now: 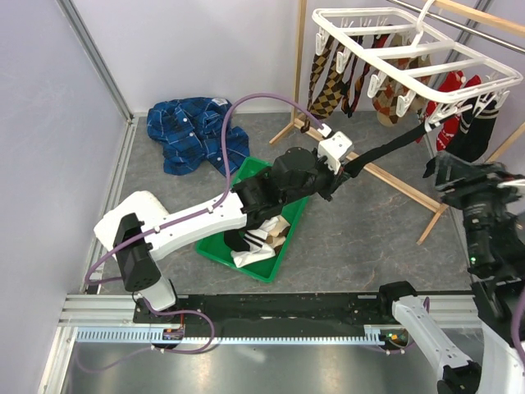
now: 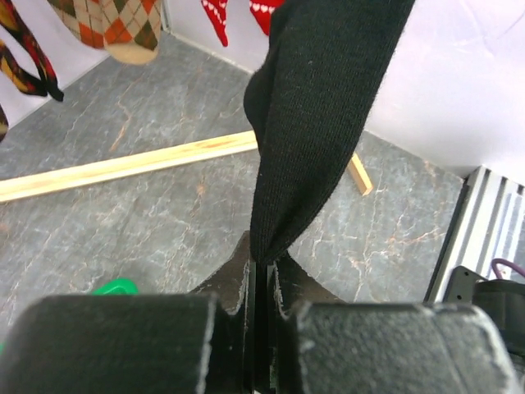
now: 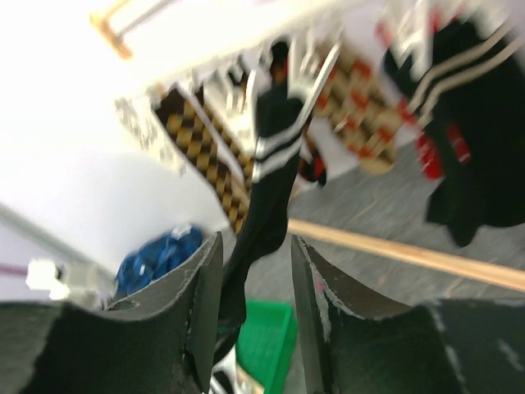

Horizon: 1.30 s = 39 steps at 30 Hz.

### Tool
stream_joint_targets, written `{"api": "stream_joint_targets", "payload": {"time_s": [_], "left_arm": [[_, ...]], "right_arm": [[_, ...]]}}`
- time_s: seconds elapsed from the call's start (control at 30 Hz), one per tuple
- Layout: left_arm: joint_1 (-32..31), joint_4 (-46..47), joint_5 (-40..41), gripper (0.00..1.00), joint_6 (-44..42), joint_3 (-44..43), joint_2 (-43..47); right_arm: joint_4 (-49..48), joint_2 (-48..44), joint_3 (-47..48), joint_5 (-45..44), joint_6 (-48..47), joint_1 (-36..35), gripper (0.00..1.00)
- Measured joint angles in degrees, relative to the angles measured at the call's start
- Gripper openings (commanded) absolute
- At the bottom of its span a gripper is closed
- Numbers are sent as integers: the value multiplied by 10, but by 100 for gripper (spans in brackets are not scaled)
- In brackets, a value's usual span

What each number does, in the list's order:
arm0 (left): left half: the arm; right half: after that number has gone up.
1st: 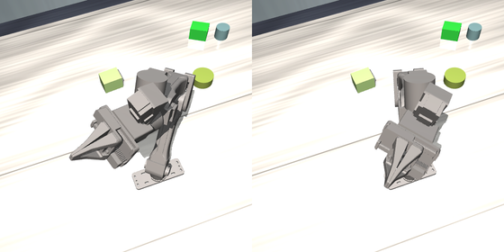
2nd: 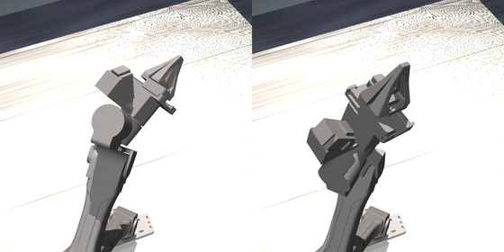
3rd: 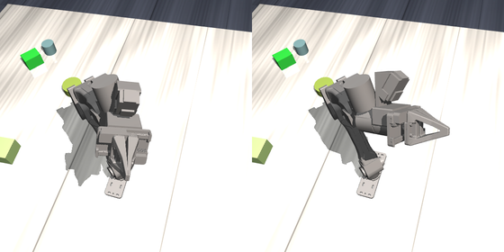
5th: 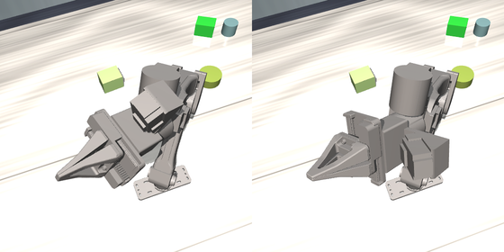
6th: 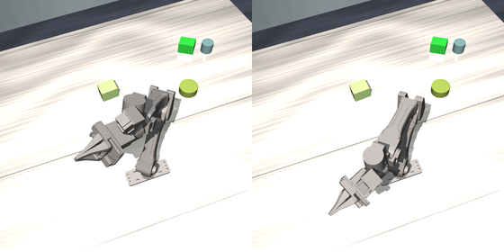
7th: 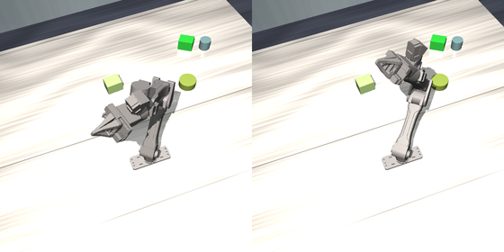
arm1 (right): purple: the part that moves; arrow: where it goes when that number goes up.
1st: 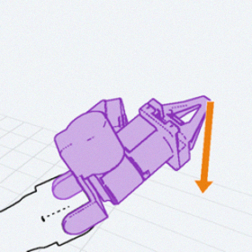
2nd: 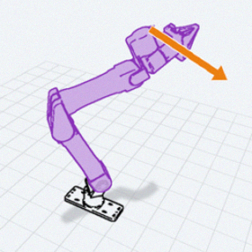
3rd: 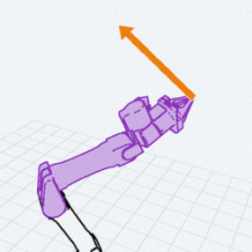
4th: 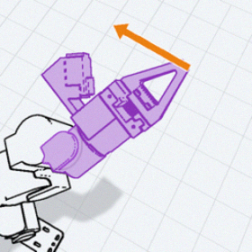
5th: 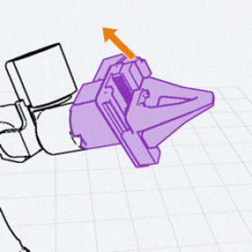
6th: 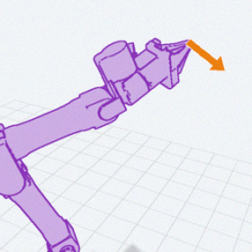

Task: Remove the socks clipped to the hanger

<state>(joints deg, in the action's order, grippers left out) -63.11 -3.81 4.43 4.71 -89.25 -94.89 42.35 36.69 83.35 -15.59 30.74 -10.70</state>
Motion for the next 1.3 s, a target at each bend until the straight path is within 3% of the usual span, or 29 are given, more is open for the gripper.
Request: {"api": "stream_joint_targets", "payload": {"time_s": [0.4,0.93,1.3], "left_arm": [[-42,42,21,2,-1,43,1],[-125,160,163,2,-43,62,1],[-135,195,209,2,-66,85,0]], "right_arm": [[33,91,197,-189,-53,-38,50],[27,156,219,-203,-71,-54,54],[23,203,228,-178,-66,-56,58]]}}
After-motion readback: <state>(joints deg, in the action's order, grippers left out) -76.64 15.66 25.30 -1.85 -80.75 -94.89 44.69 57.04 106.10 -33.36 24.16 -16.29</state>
